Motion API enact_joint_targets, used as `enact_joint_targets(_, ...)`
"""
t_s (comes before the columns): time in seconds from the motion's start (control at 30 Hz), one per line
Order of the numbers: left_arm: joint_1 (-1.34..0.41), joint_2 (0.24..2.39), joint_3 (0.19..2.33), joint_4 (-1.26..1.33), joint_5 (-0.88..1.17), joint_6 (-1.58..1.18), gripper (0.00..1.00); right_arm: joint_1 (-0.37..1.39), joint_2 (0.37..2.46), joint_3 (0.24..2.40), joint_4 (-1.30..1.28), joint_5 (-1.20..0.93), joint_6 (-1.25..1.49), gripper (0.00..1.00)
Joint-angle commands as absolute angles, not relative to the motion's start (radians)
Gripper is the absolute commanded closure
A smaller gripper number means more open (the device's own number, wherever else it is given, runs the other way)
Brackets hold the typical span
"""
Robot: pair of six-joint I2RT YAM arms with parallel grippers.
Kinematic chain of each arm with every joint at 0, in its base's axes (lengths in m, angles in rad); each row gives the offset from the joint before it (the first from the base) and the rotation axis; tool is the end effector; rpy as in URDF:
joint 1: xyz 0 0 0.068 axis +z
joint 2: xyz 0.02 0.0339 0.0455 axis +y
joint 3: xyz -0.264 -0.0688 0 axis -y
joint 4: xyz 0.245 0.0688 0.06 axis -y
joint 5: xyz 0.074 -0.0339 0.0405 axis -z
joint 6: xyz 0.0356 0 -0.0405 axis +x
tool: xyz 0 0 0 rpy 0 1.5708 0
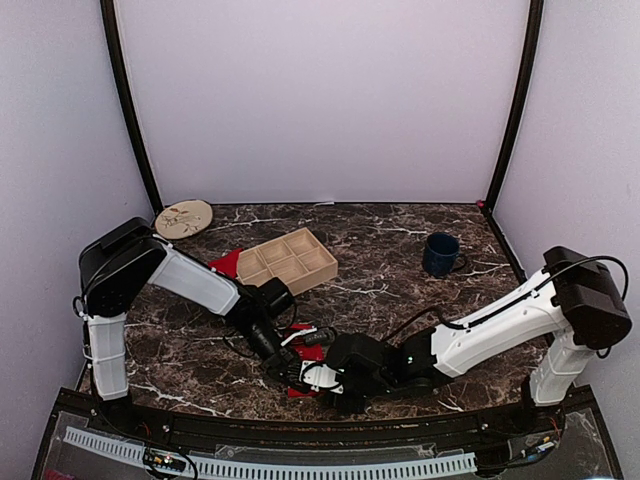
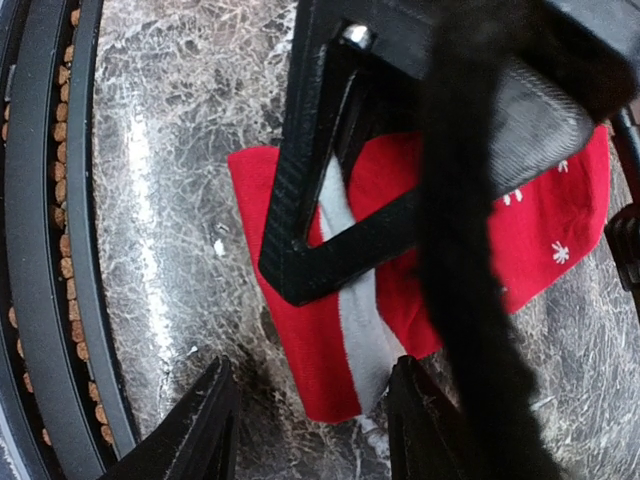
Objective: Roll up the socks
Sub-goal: Roll the sock at the center of the board.
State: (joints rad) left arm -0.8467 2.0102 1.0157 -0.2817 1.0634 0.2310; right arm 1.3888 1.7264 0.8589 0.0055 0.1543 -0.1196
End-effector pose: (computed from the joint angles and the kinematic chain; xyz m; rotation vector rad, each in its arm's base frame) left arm 0.2037 -0.2773 0.0923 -1.5444 -2.1365 1.5902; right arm 0.0662 0.3296 0.1434 -1.6304 1.8380 0.3859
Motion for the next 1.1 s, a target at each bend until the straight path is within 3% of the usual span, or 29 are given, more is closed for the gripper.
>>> enact_joint_targets(0.0, -0.842, 2.027, 1.032, -0.351, 1.062, 0.273, 0.99, 1.399, 1.767, 0.905, 0.016, 0.168, -0.173, 0.52)
enact_joint_targets(0.4, -0.841, 2.039, 1.055, -0.429, 1.087, 0.348, 0.99, 1.364, 1.814, 0.934, 0.007, 0.157, -0.232, 0.54)
enact_joint_targets(0.7, -0.833, 2.040, 1.058, -0.431, 1.095, 0.361, 0.99, 1.326, 1.837, 0.961, -0.036, 0.087, -0.255, 0.81)
enact_joint_targets(0.9, -0.825, 2.039, 1.066, -0.431, 1.093, 0.358, 0.98, 1.325, 1.823, 0.961, -0.059, 0.073, -0.251, 0.89)
enact_joint_targets(1.07, -0.824, 2.023, 1.070, -0.389, 1.057, 0.319, 0.83, 1.319, 1.819, 0.967, -0.088, 0.053, -0.256, 1.00)
